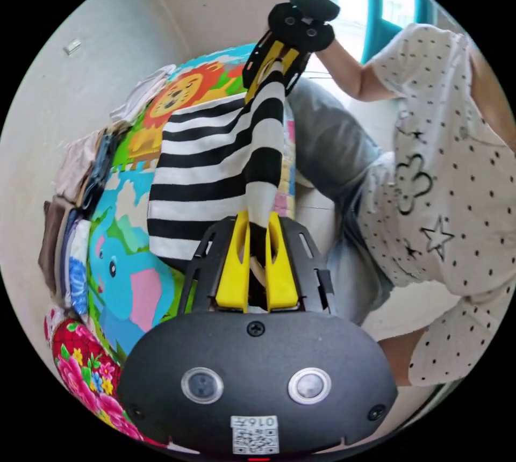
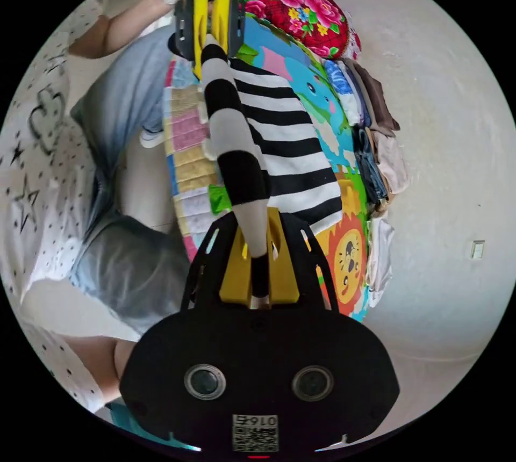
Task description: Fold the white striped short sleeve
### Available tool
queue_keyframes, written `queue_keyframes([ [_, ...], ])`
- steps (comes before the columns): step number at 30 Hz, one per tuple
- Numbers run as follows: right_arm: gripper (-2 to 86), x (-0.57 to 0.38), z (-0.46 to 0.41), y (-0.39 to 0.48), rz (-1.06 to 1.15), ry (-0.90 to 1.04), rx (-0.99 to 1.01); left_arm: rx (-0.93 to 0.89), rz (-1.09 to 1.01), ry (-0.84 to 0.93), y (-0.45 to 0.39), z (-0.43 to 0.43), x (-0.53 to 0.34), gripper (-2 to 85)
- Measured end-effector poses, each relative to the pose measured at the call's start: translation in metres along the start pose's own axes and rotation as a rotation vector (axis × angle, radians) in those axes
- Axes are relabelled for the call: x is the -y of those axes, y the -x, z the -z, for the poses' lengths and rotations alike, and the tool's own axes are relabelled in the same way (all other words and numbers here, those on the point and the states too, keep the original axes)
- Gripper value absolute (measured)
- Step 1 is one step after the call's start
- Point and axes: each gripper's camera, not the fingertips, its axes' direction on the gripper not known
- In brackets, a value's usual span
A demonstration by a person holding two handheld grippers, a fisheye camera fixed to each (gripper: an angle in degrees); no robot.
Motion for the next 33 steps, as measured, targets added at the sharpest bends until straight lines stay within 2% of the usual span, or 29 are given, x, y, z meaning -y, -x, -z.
queue_keyframes([
  [3,3.4,-0.028,0.023,-0.001,0.084,-0.039,0.109,-0.142,-0.074,0.006,-0.006,0.001,0.031,3.2],
  [7,3.0,-0.053,0.056,-0.024,0.138,-0.006,0.209,-0.21,-0.135,0.011,0.0,0.015,0.072,3.1],
  [10,2.9,-0.072,0.086,-0.064,0.097,-0.026,0.285,-0.258,-0.17,-0.005,0.019,0.042,0.107,3.0],
  [12,3.0,-0.084,0.104,-0.095,0.038,-0.045,0.316,-0.193,-0.172,-0.003,0.04,0.063,0.137,2.9],
  [14,3.1,-0.098,0.122,-0.135,-0.036,-0.053,0.26,-0.092,-0.159,0.026,0.062,0.07,0.161,2.7],
  [16,3.2,-0.104,0.126,-0.163,-0.058,-0.034,0.185,-0.064,-0.152,0.051,0.09,0.071,0.188,2.5],
  [19,3.4,-0.114,0.111,-0.222,-0.11,0.036,0.124,-0.013,-0.09,0.094,0.154,0.064,0.236,2.1],
  [22,3.4,-0.13,0.084,-0.31,-0.214,0.091,0.135,0.048,0.067,0.13,0.241,0.049,0.289,1.9],
  [24,3.4,-0.138,0.066,-0.374,-0.309,0.138,0.102,0.209,0.119,0.078,0.301,0.053,0.334,1.8],
  [25,3.5,-0.146,0.06,-0.418,-0.391,0.159,0.038,0.262,0.133,0.046,0.314,0.057,0.344,1.9],
  [27,3.5,-0.157,0.06,-0.473,-0.506,0.144,-0.158,0.492,0.152,-0.127,0.355,0.073,0.372,2.0],
  [29,3.3,-0.167,0.049,-0.508,-0.446,0.118,-0.584,0.588,0.178,-0.259,0.384,0.072,0.381,2.1],
  [31,3.1,-0.175,0.015,-0.529,-0.396,0.15,-0.812,0.636,0.162,-0.35,0.412,0.047,0.385,2.3],
  [33,3.0,-0.183,-0.035,-0.553,-0.374,0.198,-0.893,0.689,0.177,-0.401,0.448,-0.021,0.384,2.7],
])
